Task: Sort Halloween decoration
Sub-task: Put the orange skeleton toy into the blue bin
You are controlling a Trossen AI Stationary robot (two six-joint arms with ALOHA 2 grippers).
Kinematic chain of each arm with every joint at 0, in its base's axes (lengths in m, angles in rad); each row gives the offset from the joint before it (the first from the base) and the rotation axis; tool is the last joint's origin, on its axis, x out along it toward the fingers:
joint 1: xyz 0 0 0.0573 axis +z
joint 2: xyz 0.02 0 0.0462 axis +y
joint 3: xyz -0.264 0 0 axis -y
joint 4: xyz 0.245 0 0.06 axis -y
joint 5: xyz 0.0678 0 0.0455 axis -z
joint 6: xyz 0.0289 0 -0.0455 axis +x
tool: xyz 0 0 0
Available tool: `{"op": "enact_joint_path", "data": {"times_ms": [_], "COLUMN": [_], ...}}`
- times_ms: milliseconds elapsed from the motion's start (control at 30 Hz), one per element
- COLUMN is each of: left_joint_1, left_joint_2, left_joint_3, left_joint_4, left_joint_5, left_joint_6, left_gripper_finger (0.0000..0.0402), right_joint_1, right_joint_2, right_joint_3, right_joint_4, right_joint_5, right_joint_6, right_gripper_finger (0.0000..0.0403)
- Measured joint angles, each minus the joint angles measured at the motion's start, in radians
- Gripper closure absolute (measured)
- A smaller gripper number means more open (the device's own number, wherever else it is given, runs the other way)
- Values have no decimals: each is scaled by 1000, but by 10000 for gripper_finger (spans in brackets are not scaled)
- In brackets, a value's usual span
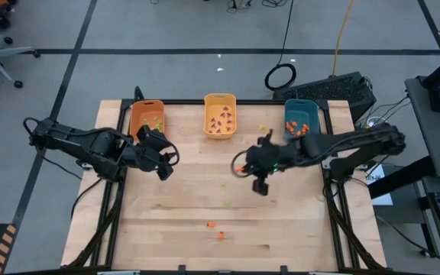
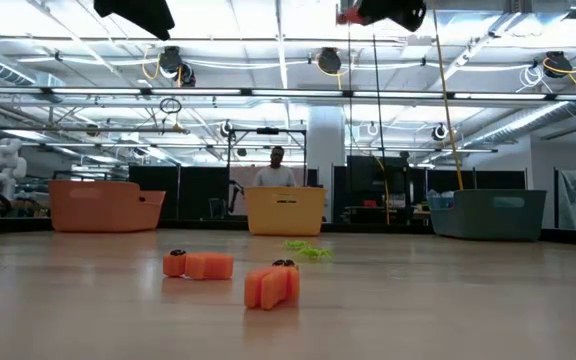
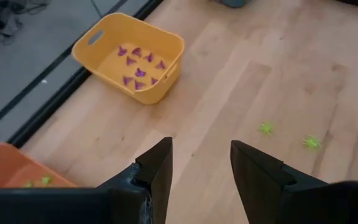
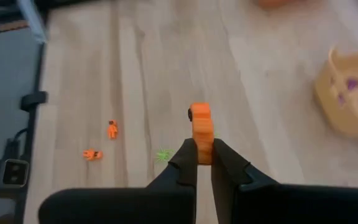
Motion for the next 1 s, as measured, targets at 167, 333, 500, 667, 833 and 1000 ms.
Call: {"op": "enact_joint_path", "data": {"times_ms": [167,333,500,667,833,1000], "left_joint_1": [8,8,8,12,13,13], "left_joint_2": [-7,-7,-7,-7,-7,-7], "left_joint_3": [1,1,1,1,1,1], "left_joint_4": [95,196,288,360,381,381], "left_joint_5": [68,113,112,86,60,59], "left_joint_6": [34,41,110,170,170,165], "left_gripper_finger": [240,240,240,240,240,240], "right_joint_1": [-30,-37,-35,-36,-36,-36], "right_joint_2": [-107,-232,-369,-496,-556,-559], "right_joint_3": [1,-28,-147,-350,-567,-703], "right_joint_4": [-60,-92,-26,201,508,726], "right_joint_5": [-2,-2,-29,-24,14,57], "right_joint_6": [-63,-63,-23,38,90,111], "right_gripper_finger": [401,401,401,401,401,401]}}
